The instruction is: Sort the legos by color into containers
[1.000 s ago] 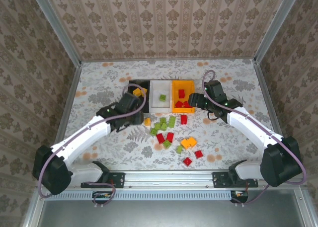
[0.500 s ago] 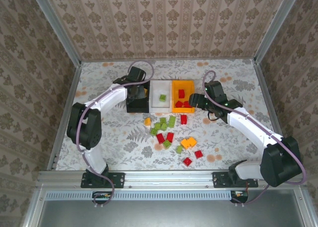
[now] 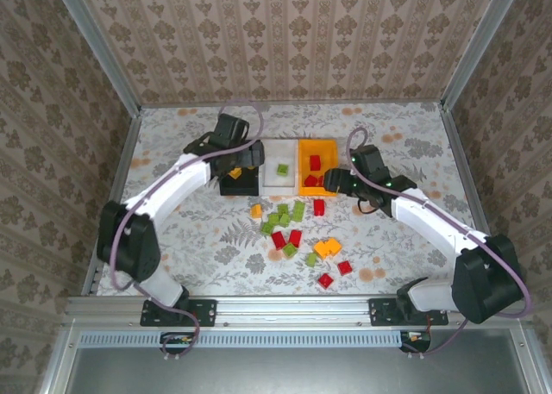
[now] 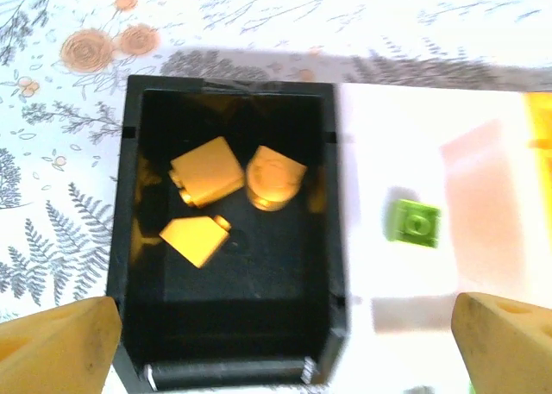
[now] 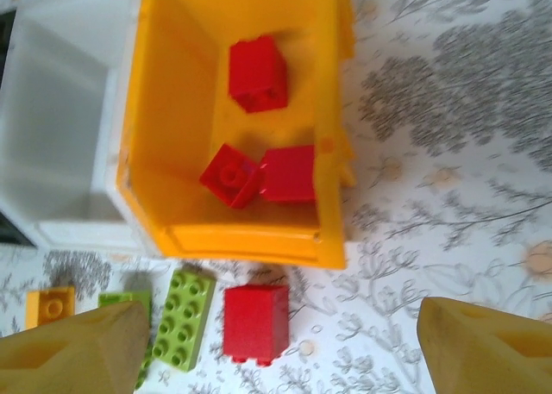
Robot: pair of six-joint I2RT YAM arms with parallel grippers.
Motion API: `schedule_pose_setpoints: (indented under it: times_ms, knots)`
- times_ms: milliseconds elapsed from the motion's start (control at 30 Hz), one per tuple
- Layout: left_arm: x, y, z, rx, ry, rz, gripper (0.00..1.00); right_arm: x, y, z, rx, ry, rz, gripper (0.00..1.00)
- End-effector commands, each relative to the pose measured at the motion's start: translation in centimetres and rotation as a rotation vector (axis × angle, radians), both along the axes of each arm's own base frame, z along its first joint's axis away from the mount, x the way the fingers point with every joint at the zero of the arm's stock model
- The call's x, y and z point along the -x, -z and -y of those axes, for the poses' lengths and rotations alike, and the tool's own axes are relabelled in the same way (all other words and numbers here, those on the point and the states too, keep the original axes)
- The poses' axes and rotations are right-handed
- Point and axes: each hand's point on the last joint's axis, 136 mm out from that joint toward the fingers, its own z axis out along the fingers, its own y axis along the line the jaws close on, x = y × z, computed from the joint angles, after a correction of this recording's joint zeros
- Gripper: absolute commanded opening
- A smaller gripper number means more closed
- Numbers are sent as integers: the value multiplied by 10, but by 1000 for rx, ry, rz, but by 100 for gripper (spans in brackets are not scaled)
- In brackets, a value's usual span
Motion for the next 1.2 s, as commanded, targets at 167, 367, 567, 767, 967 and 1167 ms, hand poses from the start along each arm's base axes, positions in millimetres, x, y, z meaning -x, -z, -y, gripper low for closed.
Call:
schedule_pose_setpoints:
  times_ms: [167,367,567,767,967,1167]
  knots:
    - [74,0,24,109,94,47,100,14,67,-39,56,-109,-123,75]
    - [109,26,9,142,68,4,100,6,97,-42,136,-84,-157,66]
    - [133,50,-9,171,26,-41,100,-1,110,-43,152,-77,-164,50]
    - [146,69,-21,168,-7,-75,100,1,101,-44,146,-93,-151,33]
    - [149,76,-25,158,-20,-79,100,9,52,-44,89,-115,-68,28]
    - [152,82,-24,169,-17,-96,100,-23,9,-41,77,-75,4,29]
